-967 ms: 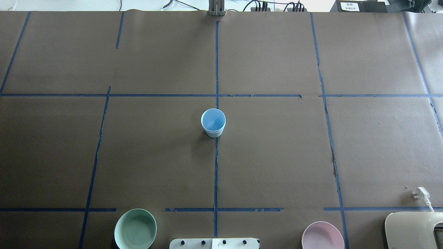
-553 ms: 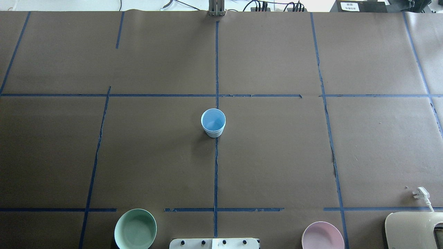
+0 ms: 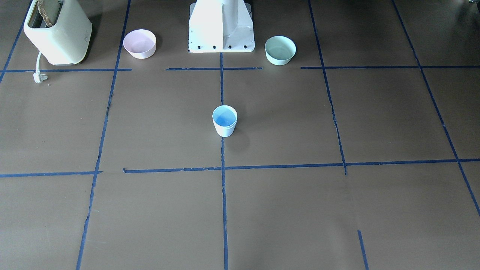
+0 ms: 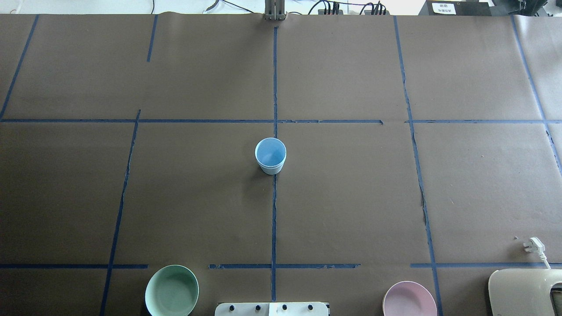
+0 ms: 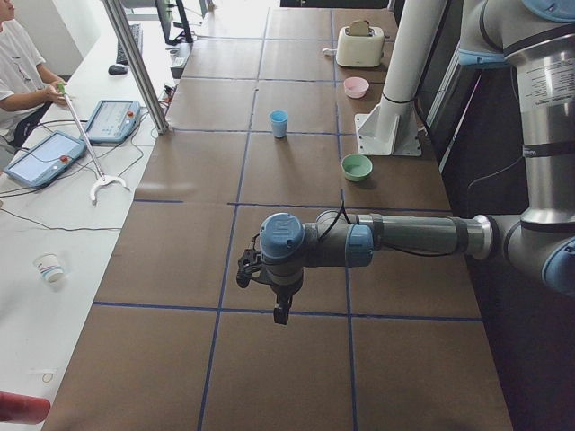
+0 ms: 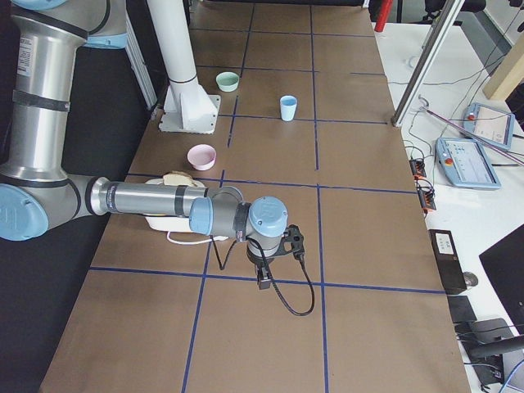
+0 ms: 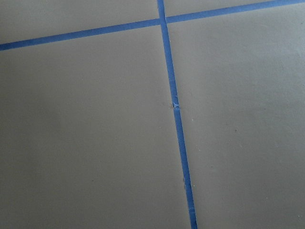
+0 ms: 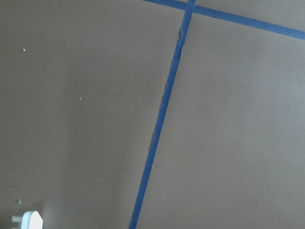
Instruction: Stack blue cups with both arms
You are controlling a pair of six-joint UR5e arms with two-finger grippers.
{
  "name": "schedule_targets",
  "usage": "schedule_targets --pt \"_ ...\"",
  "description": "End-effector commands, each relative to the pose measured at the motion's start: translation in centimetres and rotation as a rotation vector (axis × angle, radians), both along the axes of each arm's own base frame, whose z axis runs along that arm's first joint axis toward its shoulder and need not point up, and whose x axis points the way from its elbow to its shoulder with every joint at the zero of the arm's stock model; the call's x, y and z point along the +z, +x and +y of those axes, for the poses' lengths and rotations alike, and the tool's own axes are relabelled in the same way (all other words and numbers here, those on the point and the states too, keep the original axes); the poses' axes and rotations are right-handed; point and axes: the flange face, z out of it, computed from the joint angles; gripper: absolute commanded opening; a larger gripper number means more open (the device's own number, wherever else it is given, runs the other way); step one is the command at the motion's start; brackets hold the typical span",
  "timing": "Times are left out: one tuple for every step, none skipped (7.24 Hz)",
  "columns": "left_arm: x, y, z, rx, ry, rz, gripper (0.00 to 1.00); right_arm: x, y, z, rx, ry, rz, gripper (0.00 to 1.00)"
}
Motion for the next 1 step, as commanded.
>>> schedule_targets --pt "0.00 -0.06 0.01 -0.002 0.000 0.000 1.00 -0.06 -0.03 -0.06 -0.001 0.001 0.000 1.00"
